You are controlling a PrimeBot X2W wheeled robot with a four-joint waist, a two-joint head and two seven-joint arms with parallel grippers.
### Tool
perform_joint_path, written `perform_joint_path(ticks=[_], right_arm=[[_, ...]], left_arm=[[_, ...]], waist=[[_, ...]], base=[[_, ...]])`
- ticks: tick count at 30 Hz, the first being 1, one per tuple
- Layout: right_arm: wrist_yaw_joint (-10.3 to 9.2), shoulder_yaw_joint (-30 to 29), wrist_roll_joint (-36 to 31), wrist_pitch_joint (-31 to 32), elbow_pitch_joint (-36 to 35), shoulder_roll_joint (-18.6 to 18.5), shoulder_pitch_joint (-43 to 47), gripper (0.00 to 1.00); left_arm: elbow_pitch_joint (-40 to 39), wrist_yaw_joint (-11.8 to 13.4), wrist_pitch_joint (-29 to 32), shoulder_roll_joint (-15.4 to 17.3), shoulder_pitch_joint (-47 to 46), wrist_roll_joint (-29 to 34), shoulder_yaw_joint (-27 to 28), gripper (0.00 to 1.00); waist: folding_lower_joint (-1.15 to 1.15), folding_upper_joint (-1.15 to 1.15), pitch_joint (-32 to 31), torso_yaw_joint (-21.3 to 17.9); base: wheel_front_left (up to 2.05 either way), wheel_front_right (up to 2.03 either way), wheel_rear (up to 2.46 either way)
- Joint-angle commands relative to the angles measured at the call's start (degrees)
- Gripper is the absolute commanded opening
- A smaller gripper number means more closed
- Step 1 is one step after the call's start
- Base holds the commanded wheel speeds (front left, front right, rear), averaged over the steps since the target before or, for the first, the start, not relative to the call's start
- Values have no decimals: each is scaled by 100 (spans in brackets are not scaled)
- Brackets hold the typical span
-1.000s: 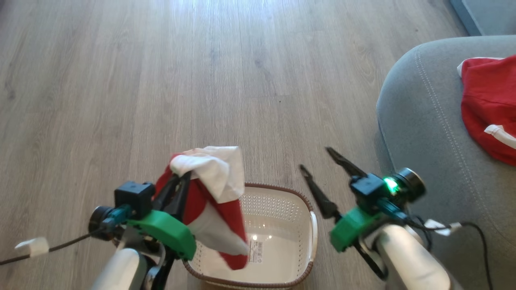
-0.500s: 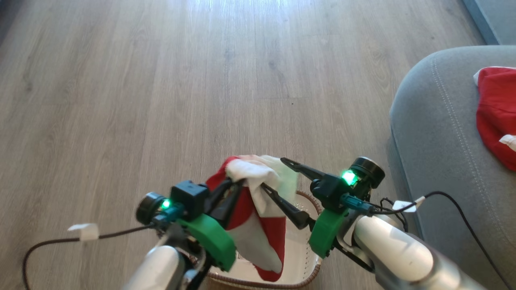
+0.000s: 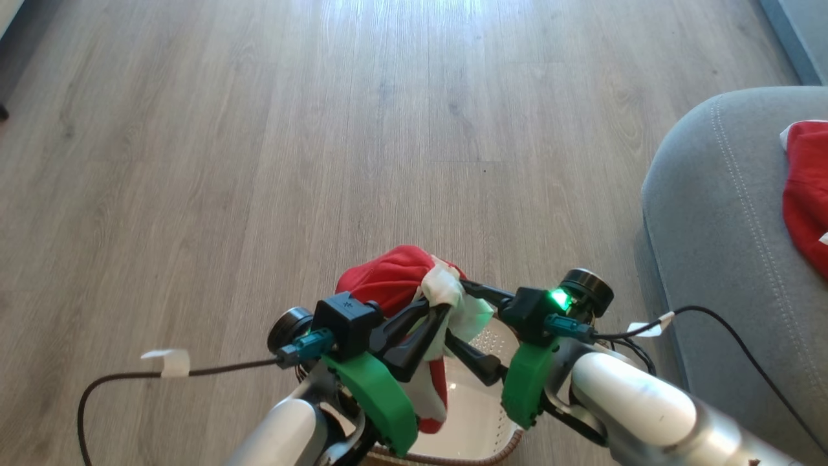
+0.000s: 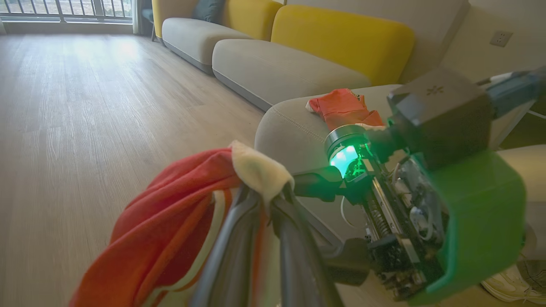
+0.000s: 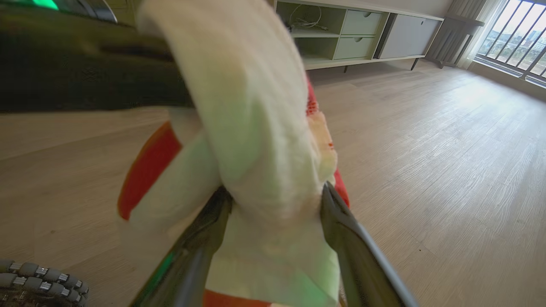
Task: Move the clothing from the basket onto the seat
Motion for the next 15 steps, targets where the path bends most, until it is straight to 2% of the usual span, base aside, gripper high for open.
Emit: perform_joint_path(ticks=[1,11,12,13,14,15], right_arm=[[-2,19,70,-37,-124,-47,-212,100],[-2,206,181,-37,-289,-214,-416,100],[-2,290,253,-37,-293,-219,-407,97],[-2,397,352,-37,-291,-229,-402,41],[-2,515,445,-37,-310,-245,-417,5],[-2,624,542,-37,-350,-265,-439,0]], left_arm=[[-288,-62,-2,5,-263,-44,174,0],[-353,-158,137,70,-270,-391,-14,0],[-353,-163,137,79,-280,-404,-29,0],[-350,-168,137,82,-287,-426,-45,0],[-347,-173,135,81,-295,-453,-61,0],[-344,-178,130,79,-302,-485,-73,0]], waist=[[0,0,1,6],[0,0,19,3],[0,0,21,3],[0,0,22,6],[0,0,26,9],[0,0,33,9]], base=[[0,0,0],[0,0,0],[0,0,0],[0,0,0],[0,0,0],[0,0,0]])
